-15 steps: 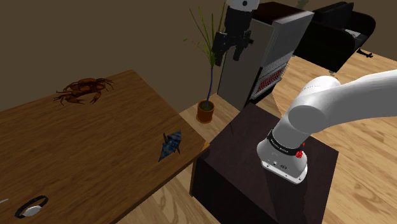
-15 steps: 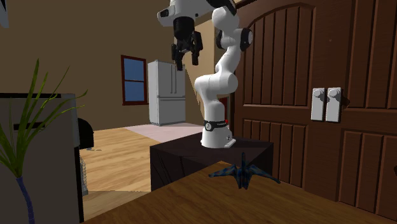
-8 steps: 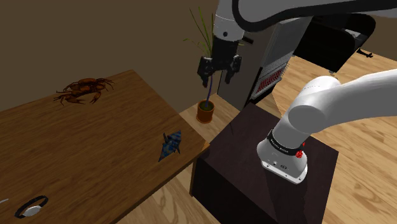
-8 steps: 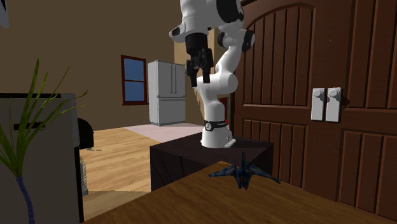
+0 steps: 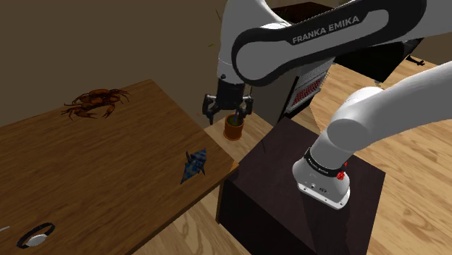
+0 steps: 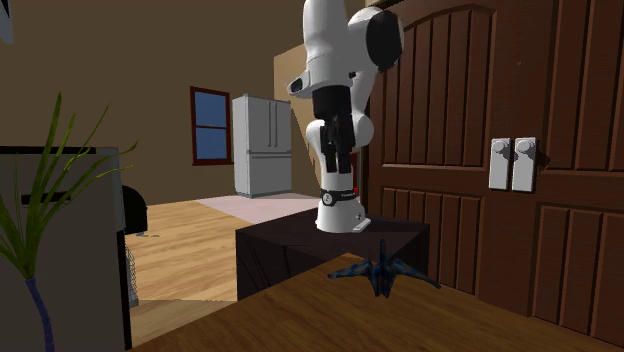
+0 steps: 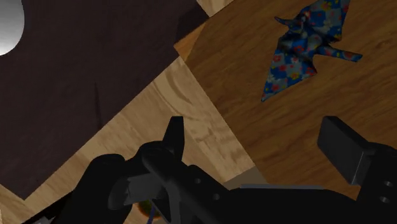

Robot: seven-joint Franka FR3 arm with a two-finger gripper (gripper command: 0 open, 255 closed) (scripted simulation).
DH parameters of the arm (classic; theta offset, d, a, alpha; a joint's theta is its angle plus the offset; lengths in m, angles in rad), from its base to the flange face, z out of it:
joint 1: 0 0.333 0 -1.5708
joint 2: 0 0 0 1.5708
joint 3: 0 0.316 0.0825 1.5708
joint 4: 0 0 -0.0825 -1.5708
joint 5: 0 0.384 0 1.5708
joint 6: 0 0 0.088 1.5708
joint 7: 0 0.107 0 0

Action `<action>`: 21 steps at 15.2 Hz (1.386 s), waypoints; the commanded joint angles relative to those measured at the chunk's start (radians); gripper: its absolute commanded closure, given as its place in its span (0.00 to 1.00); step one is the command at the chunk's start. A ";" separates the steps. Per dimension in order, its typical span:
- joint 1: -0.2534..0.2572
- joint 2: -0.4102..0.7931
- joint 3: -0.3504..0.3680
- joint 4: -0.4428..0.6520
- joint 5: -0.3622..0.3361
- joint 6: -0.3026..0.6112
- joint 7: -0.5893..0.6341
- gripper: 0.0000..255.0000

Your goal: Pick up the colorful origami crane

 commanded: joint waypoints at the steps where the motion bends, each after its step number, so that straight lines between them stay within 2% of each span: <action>1: -0.013 0.065 0.070 0.002 0.029 0.077 0.099 0.00; 4: -0.063 0.196 0.176 0.029 0.030 0.197 0.245 0.00; 6: -0.112 0.296 0.253 0.053 -0.002 0.282 0.359 0.00; 8: -0.176 0.413 0.333 0.082 -0.079 0.368 0.498 0.00; 10: -0.249 0.553 0.404 0.114 -0.238 0.454 0.692 0.00; 14: -0.247 0.653 0.388 0.112 -0.384 0.522 0.807 0.00; 17: -0.221 0.723 0.344 0.109 -0.499 0.569 0.886 0.00; 18: -0.201 0.756 0.314 0.109 -0.558 0.592 0.926 0.00; 20: -0.196 0.755 0.310 0.109 -0.555 0.592 0.924 0.00; 21: -0.197 0.753 0.312 0.109 -0.551 0.590 0.922 1.00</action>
